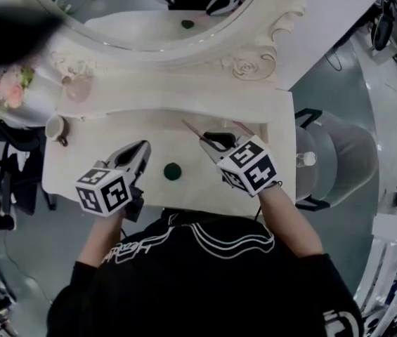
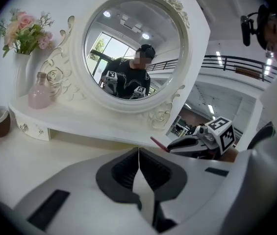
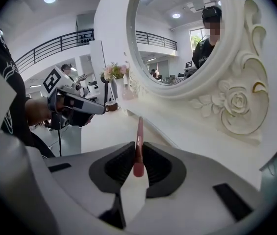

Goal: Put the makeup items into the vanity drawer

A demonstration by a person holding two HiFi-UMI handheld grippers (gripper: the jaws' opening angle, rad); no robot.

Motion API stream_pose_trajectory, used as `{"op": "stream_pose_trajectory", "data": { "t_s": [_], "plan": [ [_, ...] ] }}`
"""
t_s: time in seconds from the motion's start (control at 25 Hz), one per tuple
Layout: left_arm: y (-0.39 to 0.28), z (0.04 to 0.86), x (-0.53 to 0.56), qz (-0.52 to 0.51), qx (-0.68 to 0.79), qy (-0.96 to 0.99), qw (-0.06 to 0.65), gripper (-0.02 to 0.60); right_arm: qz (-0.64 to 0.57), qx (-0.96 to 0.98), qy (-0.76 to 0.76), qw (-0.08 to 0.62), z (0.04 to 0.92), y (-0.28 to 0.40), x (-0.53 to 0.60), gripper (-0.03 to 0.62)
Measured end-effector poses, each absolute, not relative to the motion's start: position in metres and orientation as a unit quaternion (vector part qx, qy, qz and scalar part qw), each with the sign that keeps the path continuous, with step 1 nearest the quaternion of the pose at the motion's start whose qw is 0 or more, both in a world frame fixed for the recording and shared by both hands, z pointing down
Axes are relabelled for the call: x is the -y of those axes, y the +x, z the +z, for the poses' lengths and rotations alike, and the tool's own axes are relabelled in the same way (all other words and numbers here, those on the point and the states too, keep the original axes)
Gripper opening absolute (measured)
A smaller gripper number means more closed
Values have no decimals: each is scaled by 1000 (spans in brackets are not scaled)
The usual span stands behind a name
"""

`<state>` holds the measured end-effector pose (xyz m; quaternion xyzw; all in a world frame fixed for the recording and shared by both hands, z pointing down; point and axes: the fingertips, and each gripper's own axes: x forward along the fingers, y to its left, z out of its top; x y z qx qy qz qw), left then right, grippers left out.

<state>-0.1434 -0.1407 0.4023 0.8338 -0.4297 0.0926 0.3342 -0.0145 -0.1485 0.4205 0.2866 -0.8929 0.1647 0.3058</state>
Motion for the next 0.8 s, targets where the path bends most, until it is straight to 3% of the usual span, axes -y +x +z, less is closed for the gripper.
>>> {"op": "stream_pose_trajectory", "data": {
  "t_s": [0.36, 0.8],
  "plan": [
    [-100, 392, 134, 95, 419, 845, 318, 25, 133, 880, 328, 317, 413, 60, 150, 72],
    [-73, 384, 125, 100, 417, 850, 306, 25, 72, 860, 320, 391, 441, 121, 151, 74]
  ]
}}
